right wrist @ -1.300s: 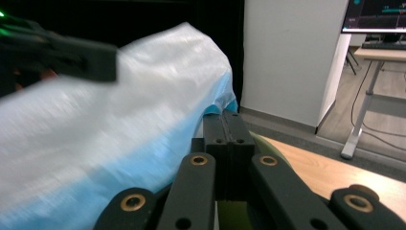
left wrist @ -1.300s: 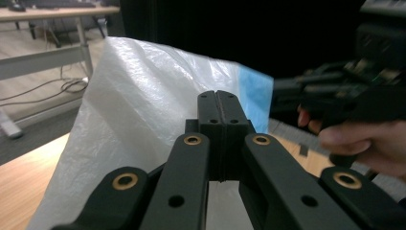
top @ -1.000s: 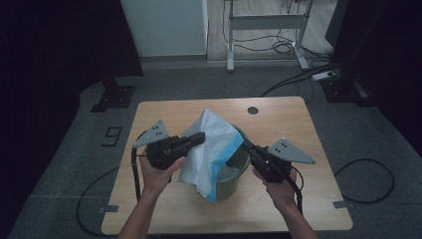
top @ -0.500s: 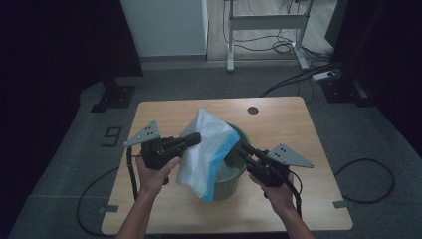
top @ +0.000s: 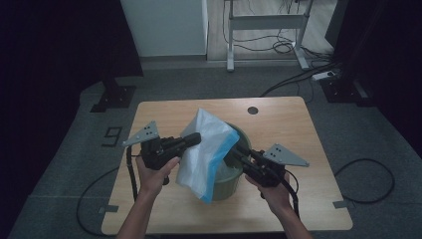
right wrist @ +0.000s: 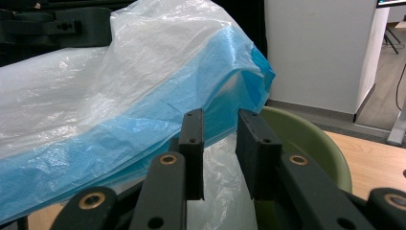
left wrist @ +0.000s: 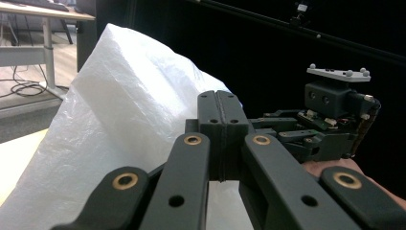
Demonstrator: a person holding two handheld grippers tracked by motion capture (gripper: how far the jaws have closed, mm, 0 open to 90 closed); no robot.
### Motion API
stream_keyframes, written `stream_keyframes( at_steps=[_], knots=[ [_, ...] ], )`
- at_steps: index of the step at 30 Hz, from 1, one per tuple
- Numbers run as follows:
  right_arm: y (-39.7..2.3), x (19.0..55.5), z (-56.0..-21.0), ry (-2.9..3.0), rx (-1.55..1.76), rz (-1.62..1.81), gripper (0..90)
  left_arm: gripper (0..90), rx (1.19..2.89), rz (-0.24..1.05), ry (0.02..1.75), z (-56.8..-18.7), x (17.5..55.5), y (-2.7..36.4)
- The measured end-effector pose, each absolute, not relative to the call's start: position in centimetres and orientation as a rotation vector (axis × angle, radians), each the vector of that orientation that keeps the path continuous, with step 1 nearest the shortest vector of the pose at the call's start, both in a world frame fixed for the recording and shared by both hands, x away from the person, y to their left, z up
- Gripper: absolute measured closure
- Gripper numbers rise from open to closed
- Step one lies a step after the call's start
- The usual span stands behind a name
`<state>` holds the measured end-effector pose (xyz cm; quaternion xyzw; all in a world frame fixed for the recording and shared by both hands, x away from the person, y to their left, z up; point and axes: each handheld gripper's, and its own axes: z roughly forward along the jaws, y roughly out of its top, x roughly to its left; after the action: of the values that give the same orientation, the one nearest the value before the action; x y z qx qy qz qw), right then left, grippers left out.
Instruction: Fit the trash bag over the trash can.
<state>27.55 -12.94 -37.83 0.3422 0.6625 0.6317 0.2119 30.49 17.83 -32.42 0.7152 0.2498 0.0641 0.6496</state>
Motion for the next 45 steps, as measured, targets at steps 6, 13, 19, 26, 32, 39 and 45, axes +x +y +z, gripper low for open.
stream_keyframes(
  at_steps=[6, 13, 19, 26, 32, 39, 45],
  knots=[
    [-12.8, 27.8, -37.9, 1.848, 0.96, 1.746, 71.6, 89.9, 1.619, 0.128, 0.564, -32.6, 30.6, 17.8],
    [-12.7, 28.0, -38.0, 1.851, 0.972, 1.729, 72.0, 89.9, 1.608, 0.113, 0.553, -32.6, 30.6, 17.9],
    [-12.8, 28.2, -37.8, 1.849, 0.977, 1.745, 72.0, 89.9, 1.609, 0.102, 0.552, -32.7, 30.7, 17.8],
    [-12.8, 28.4, -37.5, 1.847, 0.975, 1.764, 71.1, 89.9, 1.613, 0.098, 0.55, -32.8, 30.7, 17.7],
    [-12.6, 28.7, -37.3, 1.85, 0.977, 1.819, 76.0, 89.9, 1.618, 0.097, 0.556, -32.9, 30.8, 17.6],
    [-12.4, 28.7, -37.1, 1.848, 0.955, 1.81, 89.3, 89.9, 1.603, 0.119, 0.565, -32.9, 30.8, 17.8],
    [-13.0, 28.7, -37.2, 1.844, 1.011, 1.737, 89.4, 89.9, 1.56, 0.171, 0.582, -32.9, 30.8, 18.2]
  ],
)
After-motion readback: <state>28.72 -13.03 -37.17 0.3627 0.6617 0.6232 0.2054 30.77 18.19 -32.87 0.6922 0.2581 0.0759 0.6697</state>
